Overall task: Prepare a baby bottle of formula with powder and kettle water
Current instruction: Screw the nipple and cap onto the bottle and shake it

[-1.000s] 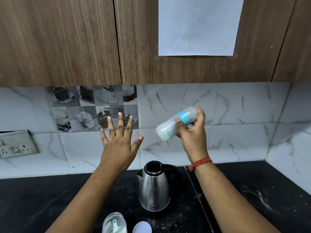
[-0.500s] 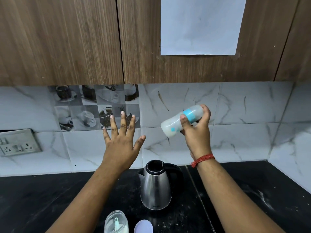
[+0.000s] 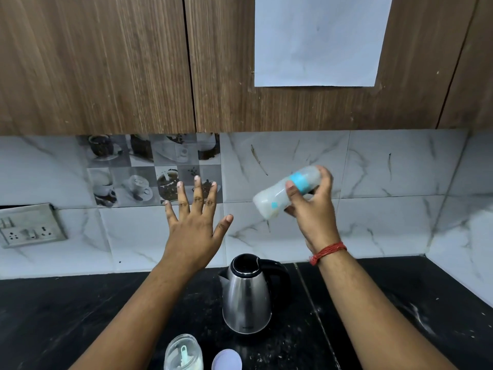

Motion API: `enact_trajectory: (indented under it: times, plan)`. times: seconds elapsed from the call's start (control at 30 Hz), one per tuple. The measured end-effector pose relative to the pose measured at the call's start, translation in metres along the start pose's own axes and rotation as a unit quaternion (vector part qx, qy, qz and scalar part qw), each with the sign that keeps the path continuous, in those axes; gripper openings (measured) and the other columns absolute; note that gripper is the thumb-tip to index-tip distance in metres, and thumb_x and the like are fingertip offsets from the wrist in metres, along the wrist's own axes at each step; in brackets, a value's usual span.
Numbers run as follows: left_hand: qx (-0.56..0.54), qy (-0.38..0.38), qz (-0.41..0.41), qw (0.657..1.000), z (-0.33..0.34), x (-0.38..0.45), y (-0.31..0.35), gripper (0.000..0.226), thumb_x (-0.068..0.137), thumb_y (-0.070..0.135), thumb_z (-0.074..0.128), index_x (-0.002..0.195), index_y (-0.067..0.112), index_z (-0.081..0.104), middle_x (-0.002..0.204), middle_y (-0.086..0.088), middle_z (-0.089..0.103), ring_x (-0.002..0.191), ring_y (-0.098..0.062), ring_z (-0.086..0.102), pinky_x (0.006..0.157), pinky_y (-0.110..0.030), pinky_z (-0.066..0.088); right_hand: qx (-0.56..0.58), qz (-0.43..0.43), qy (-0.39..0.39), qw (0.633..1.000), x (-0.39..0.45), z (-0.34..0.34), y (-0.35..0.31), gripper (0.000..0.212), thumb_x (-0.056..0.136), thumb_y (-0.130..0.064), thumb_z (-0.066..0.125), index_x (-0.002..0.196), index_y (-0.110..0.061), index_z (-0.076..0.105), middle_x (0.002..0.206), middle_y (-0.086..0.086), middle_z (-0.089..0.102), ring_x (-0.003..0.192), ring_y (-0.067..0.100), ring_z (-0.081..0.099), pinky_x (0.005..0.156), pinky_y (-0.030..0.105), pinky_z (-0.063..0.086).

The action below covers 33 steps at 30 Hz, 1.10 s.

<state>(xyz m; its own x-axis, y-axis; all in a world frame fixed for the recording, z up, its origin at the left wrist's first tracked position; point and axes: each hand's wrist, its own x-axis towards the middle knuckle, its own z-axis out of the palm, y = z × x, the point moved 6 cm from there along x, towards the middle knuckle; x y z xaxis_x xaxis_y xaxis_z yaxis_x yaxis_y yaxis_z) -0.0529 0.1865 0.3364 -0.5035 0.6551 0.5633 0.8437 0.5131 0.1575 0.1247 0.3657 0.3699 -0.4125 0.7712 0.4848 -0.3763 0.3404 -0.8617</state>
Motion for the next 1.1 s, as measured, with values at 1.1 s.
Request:
enact_trajectory:
  times: [1.1]
  plan:
    - [-0.007,-0.009,-0.004,1.000,0.006,0.008,0.001,0.079,0.092,0.077,-0.001,0.159,0.040,-0.020,0.166,0.003,-0.035,0.150,-0.029,-0.038,0.124,-0.064,-0.010,-0.050,0.006,-0.100,0.994,0.016,0.003,0.003,0.059,0.090,-0.022,0.076,0.130,-0.052,0.046,0.128,0.007,0.058,0.107,0.023,0.069,0.073,0.042,0.064]
